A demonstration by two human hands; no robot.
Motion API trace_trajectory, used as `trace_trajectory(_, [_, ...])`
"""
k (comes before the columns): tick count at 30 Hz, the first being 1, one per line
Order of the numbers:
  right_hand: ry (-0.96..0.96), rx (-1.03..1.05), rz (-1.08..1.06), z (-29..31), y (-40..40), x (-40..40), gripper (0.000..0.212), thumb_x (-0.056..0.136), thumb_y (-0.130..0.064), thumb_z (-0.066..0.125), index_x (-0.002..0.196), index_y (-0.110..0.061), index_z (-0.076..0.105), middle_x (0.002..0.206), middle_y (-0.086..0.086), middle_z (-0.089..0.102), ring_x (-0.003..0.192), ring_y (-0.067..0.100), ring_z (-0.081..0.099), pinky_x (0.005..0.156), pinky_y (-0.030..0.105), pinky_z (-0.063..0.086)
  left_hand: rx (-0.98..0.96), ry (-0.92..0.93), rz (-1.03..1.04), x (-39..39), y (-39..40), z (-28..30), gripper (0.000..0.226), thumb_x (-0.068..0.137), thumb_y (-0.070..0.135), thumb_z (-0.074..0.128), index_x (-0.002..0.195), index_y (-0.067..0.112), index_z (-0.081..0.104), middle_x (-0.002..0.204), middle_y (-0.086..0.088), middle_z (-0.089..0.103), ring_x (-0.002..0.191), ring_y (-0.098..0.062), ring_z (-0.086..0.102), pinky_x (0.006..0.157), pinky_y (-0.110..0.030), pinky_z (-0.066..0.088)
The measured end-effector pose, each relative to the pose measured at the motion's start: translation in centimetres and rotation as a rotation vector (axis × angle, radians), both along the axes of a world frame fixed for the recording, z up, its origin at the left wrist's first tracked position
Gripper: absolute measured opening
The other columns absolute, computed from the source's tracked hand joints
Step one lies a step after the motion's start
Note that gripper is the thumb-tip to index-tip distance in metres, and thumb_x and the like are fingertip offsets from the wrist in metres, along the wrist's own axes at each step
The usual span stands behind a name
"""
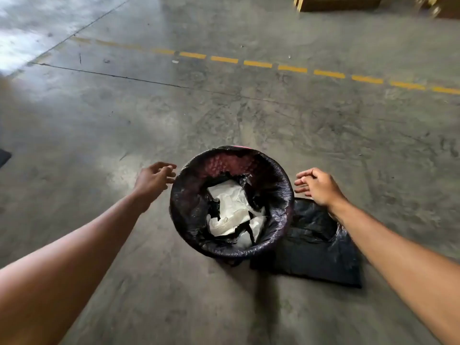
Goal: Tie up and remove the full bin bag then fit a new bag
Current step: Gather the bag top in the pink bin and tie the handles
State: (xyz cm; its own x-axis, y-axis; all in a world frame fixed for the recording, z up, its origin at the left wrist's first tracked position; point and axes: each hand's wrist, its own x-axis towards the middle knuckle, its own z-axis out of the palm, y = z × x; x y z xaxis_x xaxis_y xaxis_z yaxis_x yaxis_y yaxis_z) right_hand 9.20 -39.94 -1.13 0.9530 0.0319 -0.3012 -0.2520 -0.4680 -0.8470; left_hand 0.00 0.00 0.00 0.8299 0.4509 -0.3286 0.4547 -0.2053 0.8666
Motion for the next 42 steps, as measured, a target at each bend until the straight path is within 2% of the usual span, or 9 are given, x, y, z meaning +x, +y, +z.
trace_trajectory(5, [0.078, 0.239, -0.016, -3.3, 2.9, 4.3, 0.025, 0.092, -0.012, 0.038, 0.095, -0.012, 0.064, 0.099, 0.011, 0.062, 0.076, 0.023, 0.059, 0.068, 0.029, 0.046, -0.147, 0.039, -0.024, 4.1, 1.0, -5.4, 0.032, 0.098, 0.009, 0.045, 0.117, 0.017, 0.069, 0.101, -0.004, 0.07, 0.085, -0.018, 0.064, 0.072, -0.029, 0.051])
trace_trajectory(9, [0.203, 0.397, 0.052, -4.9, 4.2, 6.6, 0.05, 0.072, -0.016, 0.042, 0.112, -0.009, 0.072, 0.121, 0.014, 0.069, 0.107, 0.032, 0.064, 0.102, 0.042, 0.046, -0.287, 0.17, -0.065, 6.9, 1.4, -6.5, 0.026, 0.084, 0.028, 0.055, 0.086, 0.008, 0.07, 0.076, -0.013, 0.076, 0.059, -0.025, 0.069, 0.058, -0.027, 0.056])
trace_trajectory(13, [0.309, 0.496, 0.026, -4.7, 5.2, 6.5, 0.051, 0.085, -0.014, 0.029, 0.05, -0.012, 0.066, 0.057, 0.007, 0.059, 0.061, 0.025, 0.051, 0.07, 0.036, 0.042, -0.324, 0.218, -0.126, 7.8, 0.0, -5.8, 0.046, 0.093, 0.034, 0.042, 0.059, 0.009, 0.061, 0.047, -0.011, 0.062, 0.036, -0.024, 0.059, 0.042, -0.018, 0.047])
trace_trajectory(16, [0.296, 0.455, 0.024, -5.0, 4.9, 7.3, 0.022, 0.065, -0.022, 0.049, 0.057, -0.016, 0.069, 0.067, 0.007, 0.061, 0.067, 0.023, 0.049, 0.072, 0.037, 0.04, -0.351, 0.231, -0.137, 8.1, 0.3, -5.7, 0.056, 0.093, 0.031, 0.041, 0.045, 0.009, 0.059, 0.041, -0.009, 0.056, 0.032, -0.022, 0.054, 0.038, -0.016, 0.044])
trace_trajectory(23, [0.354, 0.346, 0.178, -4.4, 3.7, 8.9, 0.015, 0.076, -0.017, 0.05, 0.073, -0.013, 0.065, 0.071, 0.004, 0.067, 0.06, 0.019, 0.059, 0.064, 0.031, 0.045, -0.29, 0.264, -0.244, 9.0, 1.2, -5.7, 0.04, 0.097, 0.031, 0.047, 0.065, 0.012, 0.062, 0.054, -0.008, 0.062, 0.043, -0.019, 0.059, 0.049, -0.024, 0.046])
trace_trajectory(28, [0.307, 0.253, 0.221, -4.0, 2.5, 9.3, 0.013, 0.083, -0.014, 0.061, 0.078, -0.009, 0.071, 0.076, 0.011, 0.072, 0.065, 0.022, 0.065, 0.069, 0.032, 0.051, -0.043, 0.171, -0.351, 8.9, 2.6, -5.6, 0.055, 0.075, 0.06, 0.065, 0.1, 0.013, 0.08, 0.103, -0.01, 0.08, 0.101, -0.029, 0.074, 0.1, -0.042, 0.054])
trace_trajectory(31, [0.171, 0.221, 0.245, -3.5, 2.3, 9.6, 0.009, 0.081, -0.007, 0.068, 0.073, -0.009, 0.072, 0.078, 0.014, 0.069, 0.071, 0.026, 0.062, 0.071, 0.033, 0.05, 0.06, 0.062, -0.384, 9.0, 3.3, -4.9, 0.052, 0.069, 0.064, 0.079, 0.084, 0.014, 0.079, 0.084, -0.002, 0.079, 0.082, -0.019, 0.073, 0.078, -0.029, 0.055])
trace_trajectory(35, [-0.006, 0.278, 0.229, -1.9, 3.1, 9.6, 0.013, 0.081, 0.0, 0.071, 0.074, -0.011, 0.071, 0.071, 0.008, 0.068, 0.066, 0.019, 0.062, 0.064, 0.023, 0.055, 0.043, -0.218, -0.314, 9.4, 2.7, -2.7, 0.025, 0.083, 0.028, 0.08, 0.076, 0.009, 0.064, 0.059, 0.006, 0.064, 0.055, -0.007, 0.054, 0.049, -0.015, 0.042])
trace_trajectory(42, [-0.098, 0.054, 0.387, 0.0, 0.3, 5.5, 0.016, 0.081, -0.02, 0.079, 0.093, -0.009, 0.075, 0.086, 0.021, 0.072, 0.074, 0.023, 0.064, 0.07, 0.035, 0.054, 0.312, -0.231, -0.426, 3.7, 3.6, -0.8, 0.031, 0.08, 0.042, 0.08, 0.079, 0.013, 0.071, 0.063, 0.001, 0.054, 0.06, -0.009, 0.05, 0.056, -0.023, 0.037])
